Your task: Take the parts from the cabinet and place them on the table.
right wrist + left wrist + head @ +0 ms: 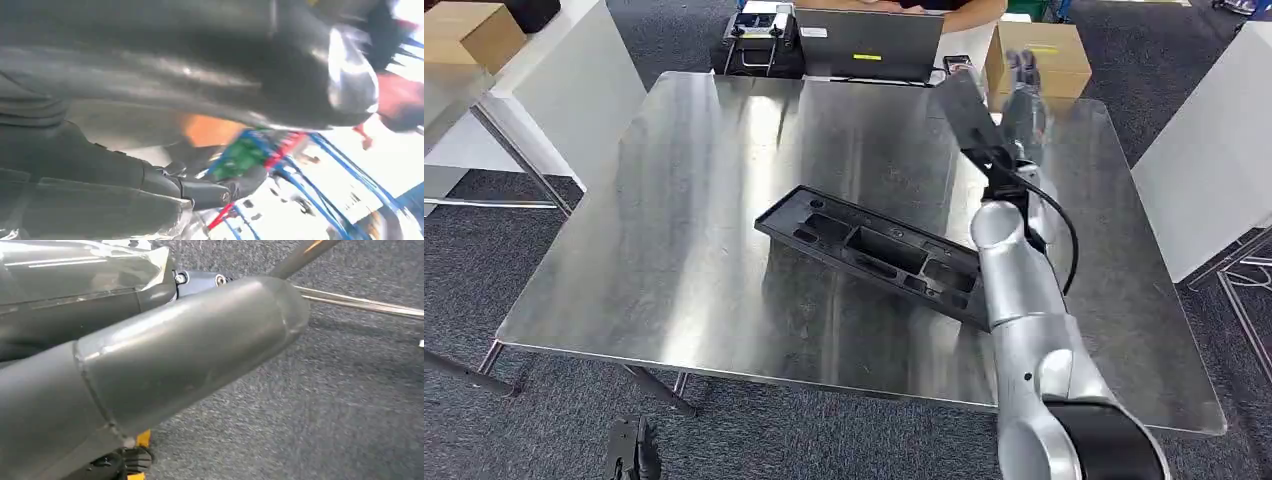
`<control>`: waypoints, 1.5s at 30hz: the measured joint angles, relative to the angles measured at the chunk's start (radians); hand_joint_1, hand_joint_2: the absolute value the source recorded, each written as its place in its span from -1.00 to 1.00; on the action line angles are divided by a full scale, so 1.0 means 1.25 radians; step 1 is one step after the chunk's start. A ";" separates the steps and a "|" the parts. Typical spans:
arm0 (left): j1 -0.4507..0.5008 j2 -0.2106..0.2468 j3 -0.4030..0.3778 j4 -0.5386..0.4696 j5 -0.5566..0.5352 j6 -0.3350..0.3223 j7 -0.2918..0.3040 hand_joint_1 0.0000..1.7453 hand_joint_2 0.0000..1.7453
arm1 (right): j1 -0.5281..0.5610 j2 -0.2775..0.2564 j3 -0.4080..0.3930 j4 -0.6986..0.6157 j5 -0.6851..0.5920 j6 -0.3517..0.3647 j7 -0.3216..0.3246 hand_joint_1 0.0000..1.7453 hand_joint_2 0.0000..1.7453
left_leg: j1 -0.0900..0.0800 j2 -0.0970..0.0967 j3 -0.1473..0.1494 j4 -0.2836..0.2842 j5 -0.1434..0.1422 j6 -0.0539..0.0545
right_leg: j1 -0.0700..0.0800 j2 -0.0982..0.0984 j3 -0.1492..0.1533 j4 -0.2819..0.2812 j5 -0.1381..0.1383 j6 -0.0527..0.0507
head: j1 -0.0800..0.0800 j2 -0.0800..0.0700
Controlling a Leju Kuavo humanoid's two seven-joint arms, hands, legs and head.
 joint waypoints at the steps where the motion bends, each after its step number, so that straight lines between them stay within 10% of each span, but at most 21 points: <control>1: 0.001 0.000 0.002 0.000 0.000 -0.001 -0.003 -1.00 -1.00 | 0.027 0.000 -0.007 -0.061 -0.081 -0.008 -0.042 -1.00 -1.00 | 0.000 -0.002 0.001 0.000 -0.001 0.001 | 0.000 -0.002 -0.001 -0.001 0.000 0.000 | -0.001 0.000; 11: 0.012 0.005 0.021 0.000 -0.006 0.024 -0.037 -1.00 -1.00 | 0.491 -0.062 0.056 -0.594 -0.453 -0.055 -0.304 -1.00 -1.00 | 0.000 0.001 0.002 -0.001 -0.008 0.002 | 0.001 0.000 0.001 -0.003 -0.003 0.001 | -0.001 0.000; 20: 0.022 0.010 0.047 0.000 0.030 0.040 -0.038 -1.00 -1.00 | 0.636 -0.084 0.086 -0.684 -0.517 -0.046 -0.332 -1.00 -1.00 | -0.002 0.001 0.006 0.002 -0.013 0.007 | -0.006 0.000 0.008 -0.005 -0.005 0.004 | 0.000 0.000; 26: 0.058 0.026 0.111 0.000 0.081 0.003 -0.061 -1.00 -1.00 | 0.746 -0.077 0.079 -0.684 -0.572 0.016 -0.367 -1.00 -1.00 | -0.001 0.002 0.019 -0.010 -0.010 0.026 | -0.002 0.000 0.014 -0.010 -0.009 0.014 | -0.001 0.000; 30: 0.069 0.025 0.142 0.000 0.088 0.003 -0.069 -1.00 -1.00 | 0.773 -0.074 0.055 -0.679 -0.585 0.058 -0.369 -1.00 -1.00 | 0.003 0.007 0.026 -0.020 0.000 0.033 | -0.003 -0.003 -0.056 0.178 -0.121 -0.010 | 0.002 0.000; 32: 0.074 0.025 0.156 0.000 0.090 0.005 -0.070 -1.00 -1.00 | 0.785 -0.073 0.037 -0.672 -0.596 0.076 -0.363 -1.00 -1.00 | 0.003 0.007 0.023 -0.019 0.001 0.032 | -0.003 -0.004 -0.069 0.234 -0.142 -0.003 | 0.003 0.000; 36: 0.079 0.017 0.173 0.000 0.090 -0.002 -0.070 -1.00 -1.00 | 0.795 -0.072 0.012 -0.660 -0.597 0.096 -0.363 -1.00 -1.00 | 0.006 0.005 0.017 -0.014 0.008 0.021 | -0.011 -0.004 0.094 -0.010 -0.079 0.023 | 0.004 0.000; 41: 0.083 0.014 0.182 -0.001 0.081 -0.004 -0.069 -1.00 -1.00 | 0.807 -0.065 0.001 -0.649 -0.587 0.103 -0.362 -1.00 -1.00 | 0.004 -0.001 0.010 -0.007 0.015 -0.003 | -0.013 0.000 0.082 -0.015 -0.060 -0.005 | 0.004 0.000; 45: 0.086 0.012 0.184 -0.001 0.061 -0.005 -0.065 -1.00 -1.00 | 0.828 -0.063 -0.003 -0.643 -0.566 0.104 -0.362 -1.00 -1.00 | 0.013 0.022 -0.051 0.169 -0.137 -0.023 | -0.012 -0.010 0.065 -0.014 -0.037 -0.024 | 0.000 0.000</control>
